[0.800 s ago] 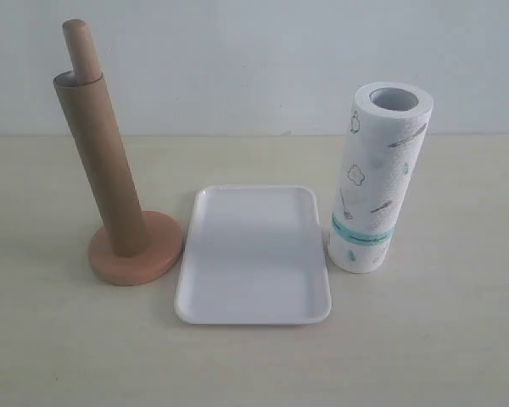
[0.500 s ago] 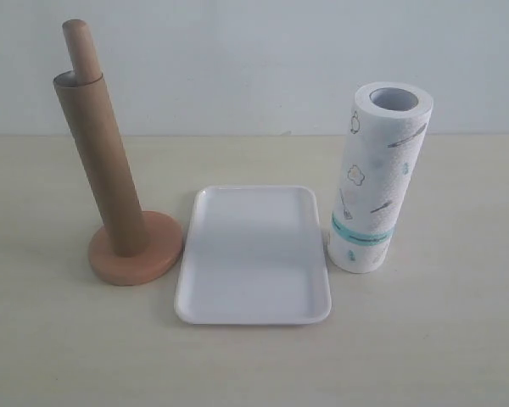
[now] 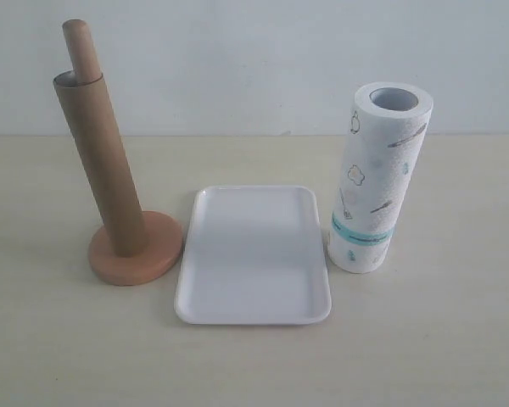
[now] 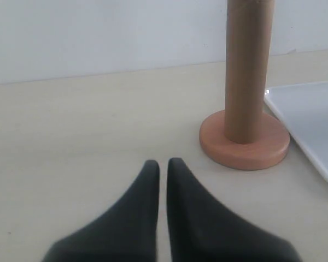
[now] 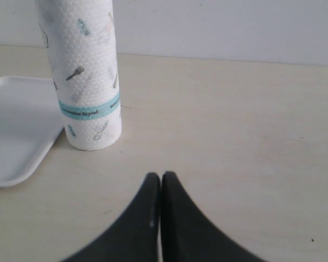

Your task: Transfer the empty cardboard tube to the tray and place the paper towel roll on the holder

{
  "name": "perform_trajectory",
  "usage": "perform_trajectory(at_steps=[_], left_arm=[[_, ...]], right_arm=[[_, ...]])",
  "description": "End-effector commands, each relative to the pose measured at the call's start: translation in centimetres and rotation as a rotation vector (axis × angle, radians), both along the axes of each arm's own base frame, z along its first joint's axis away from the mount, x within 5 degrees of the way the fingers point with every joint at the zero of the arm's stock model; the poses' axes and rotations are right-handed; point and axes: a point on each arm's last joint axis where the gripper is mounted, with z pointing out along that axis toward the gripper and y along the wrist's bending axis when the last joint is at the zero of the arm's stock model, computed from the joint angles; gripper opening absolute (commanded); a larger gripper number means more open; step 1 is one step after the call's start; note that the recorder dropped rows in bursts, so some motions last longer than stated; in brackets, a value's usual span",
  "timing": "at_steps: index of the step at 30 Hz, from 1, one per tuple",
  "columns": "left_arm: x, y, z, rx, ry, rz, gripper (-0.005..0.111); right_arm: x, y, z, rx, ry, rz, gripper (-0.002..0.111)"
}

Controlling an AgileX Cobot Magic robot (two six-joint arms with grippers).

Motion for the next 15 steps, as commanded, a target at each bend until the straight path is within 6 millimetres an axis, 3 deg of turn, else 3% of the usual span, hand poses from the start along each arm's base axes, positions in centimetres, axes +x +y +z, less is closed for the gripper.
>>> perform_trajectory(at_steps=[1,6,15], left_arm=[[0.0,0.0,-0.1,-0.005,0.003,0.003,0.005],[0.1,0.0,0.7,-0.001,-0.086,0.001,0.005],[-0.8,-0.1,6.2,-0.051,-0.705,-0.014,0.005]], right_arm=[[0.0,0.0,0.1,0.002,-0.016,0.001,0.0],[0.0,0.0,0.1,0.002,-0.016,0.001,0.0],[0.0,0.0,0.1,0.002,-0.016,0.001,0.0]])
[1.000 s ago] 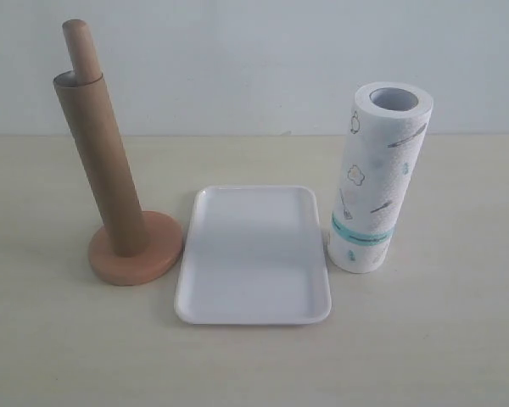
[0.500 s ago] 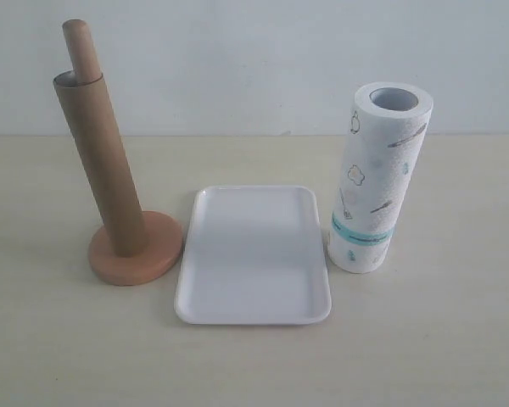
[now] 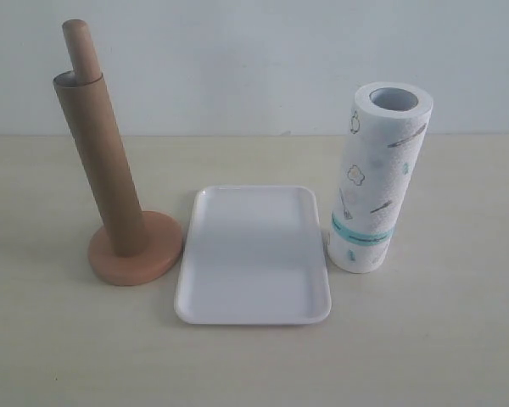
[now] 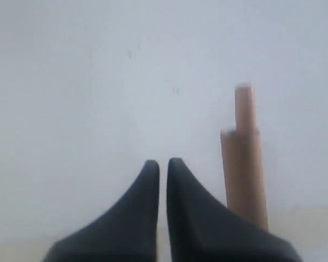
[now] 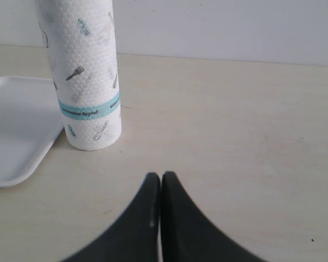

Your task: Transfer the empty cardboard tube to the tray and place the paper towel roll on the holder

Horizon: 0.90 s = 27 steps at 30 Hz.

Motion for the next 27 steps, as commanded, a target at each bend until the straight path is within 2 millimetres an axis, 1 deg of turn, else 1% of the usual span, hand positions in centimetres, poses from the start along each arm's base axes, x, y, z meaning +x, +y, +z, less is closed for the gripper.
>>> perform_trajectory(at_steps=[1,3,11,15,17,21,24,27], left_arm=[[-0.9,0.0,2.0,-0.022,-0.249,-0.006,0.005],[-0.9,0.0,2.1,-0.023,-0.266,-0.006,0.005],[-0.8,0.0,1.9,-0.03,-0.236,-0.009,0.005],[-0.3,-0.1,2.1,-0.074,-0.236,-0.039,0.005],[0.0,-0.4,2.4,-0.038,-0.251,-0.062,0.005],[1.3,-1.2,2.1,0.065,-0.163,-0.099,0.005],[2.9,-1.3,1.6,0.057,-0.051,-0.111,0.005],[4.3,-1.6,1.0,0.026,0.01,-0.142,0.005]], right_arm=[[0.0,0.0,0.1,0.002,-0.016,0.001,0.0],[0.0,0.0,0.1,0.002,-0.016,0.001,0.0],[0.0,0.0,0.1,0.002,-0.016,0.001,0.0],[0.0,0.0,0.1,0.002,-0.016,0.001,0.0],[0.0,0.0,0.1,0.002,-0.016,0.001,0.0],[0.0,0.0,0.1,0.002,-0.016,0.001,0.0],[0.0,0.0,0.1,0.002,-0.016,0.001,0.0],[0.0,0.0,0.1,0.002,-0.016,0.001,0.0]])
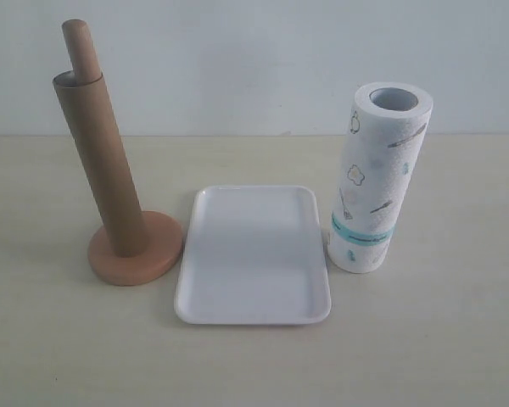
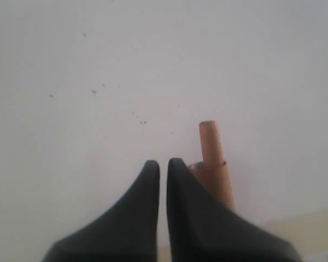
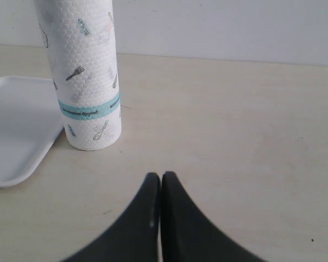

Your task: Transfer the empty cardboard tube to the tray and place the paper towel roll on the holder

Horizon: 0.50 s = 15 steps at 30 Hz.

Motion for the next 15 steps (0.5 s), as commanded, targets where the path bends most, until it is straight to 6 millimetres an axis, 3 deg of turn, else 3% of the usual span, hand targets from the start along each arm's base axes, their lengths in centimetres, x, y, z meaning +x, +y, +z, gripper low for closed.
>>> perform_trajectory(at_steps=[1,7,15], left_arm=[[2.0,-0.4,-0.6,-0.03,0.083,-0.046,0.005],[4.5,-1.0,-1.2,-0.067,0.079,-0.111,0.005],[7.2,-1.4,-4.2,-0.096,0.236,-0.133,0.005]], right_arm=[[0.0,0.0,0.1,0.002,-0.016,0.001,0.0],[0.0,0.0,0.1,0.002,-0.016,0.001,0.0],[0.0,0.0,0.1,0.002,-0.016,0.001,0.0]])
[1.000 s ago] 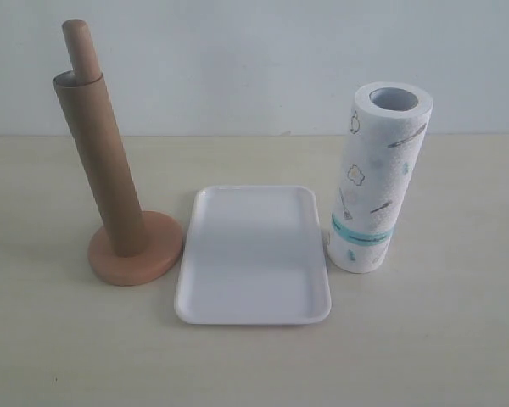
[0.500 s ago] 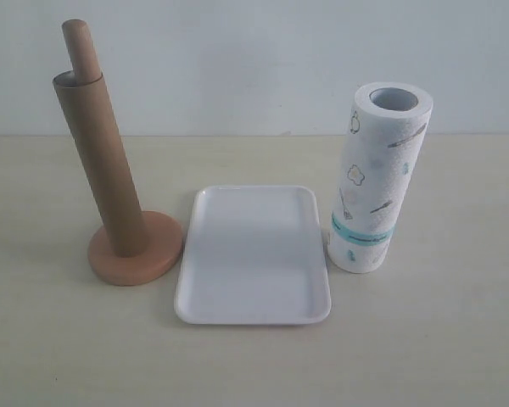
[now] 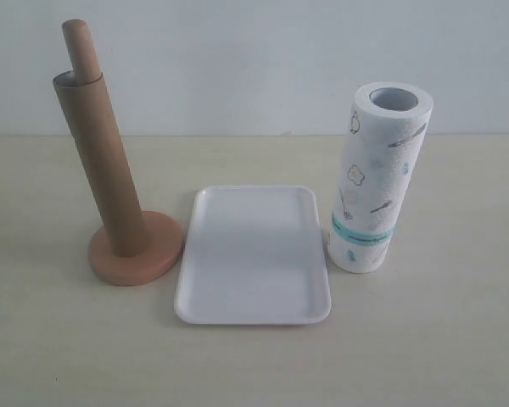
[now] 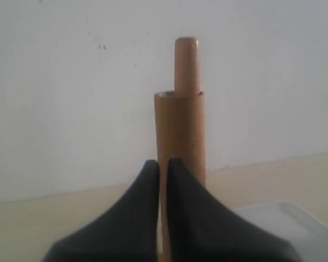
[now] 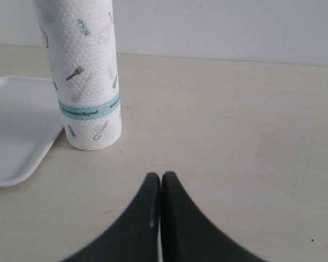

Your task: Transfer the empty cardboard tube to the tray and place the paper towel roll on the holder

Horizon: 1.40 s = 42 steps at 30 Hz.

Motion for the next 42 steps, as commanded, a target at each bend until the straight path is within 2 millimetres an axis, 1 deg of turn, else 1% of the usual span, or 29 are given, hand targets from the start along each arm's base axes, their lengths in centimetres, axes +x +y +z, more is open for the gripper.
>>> perform_trajectory(at_steps=[1,2,5,20,22,24,26,29,33,35,37,40,42], left_arm=[[1.0,-0.2,-0.7,-0.035,0.003,-0.022,0.005],[1.1,-0.2,-0.6,-0.043,-0.015,-0.026,0.005],[1.2,-0.3,-0.9,-0.038,0.005,-0.034,0.005],[1.2,-0.3,-0.9,-0.039,0.005,-0.032,0.005],[1.4,-0.3,-0.6,-0.04,-0.007,-0.032,0.005],[2.1,-0.8,0.3,-0.037,-0.042,-0.078,0.005],[3.1,-1.2,0.4,-0.037,0.029,-0.12,0.005],[4.8,-1.6,1.3,-0.023,0.107,-0.149,0.005],[7.0,-1.8,2.9,0.05,0.135,-0.16,0.005],[7.9,-1.9,3.0,0.037,0.188,-0.169,0.012],[8.6,-2.1,3.0,-0.018,0.236,-0.182,0.024],[9.3,-2.3,2.6,-0.135,0.303,-0.197,0.054],[9.7,-2.3,2.3,-0.16,0.327,-0.192,0.076]], right_arm=[[0.0,0.0,0.1,0.002,-0.016,0.001,0.0],[0.0,0.0,0.1,0.002,-0.016,0.001,0.0],[0.0,0.0,0.1,0.002,-0.016,0.001,0.0],[0.0,0.0,0.1,0.002,-0.016,0.001,0.0],[0.0,0.0,0.1,0.002,-0.016,0.001,0.0],[0.0,0.0,0.1,0.002,-0.016,0.001,0.0],[0.0,0.0,0.1,0.002,-0.016,0.001,0.0],[0.0,0.0,0.1,0.002,-0.016,0.001,0.0],[0.0,0.0,0.1,0.002,-0.016,0.001,0.0],[0.0,0.0,0.1,0.002,-0.016,0.001,0.0],[0.0,0.0,0.1,0.002,-0.016,0.001,0.0],[0.0,0.0,0.1,0.002,-0.016,0.001,0.0],[0.0,0.0,0.1,0.002,-0.016,0.001,0.0]])
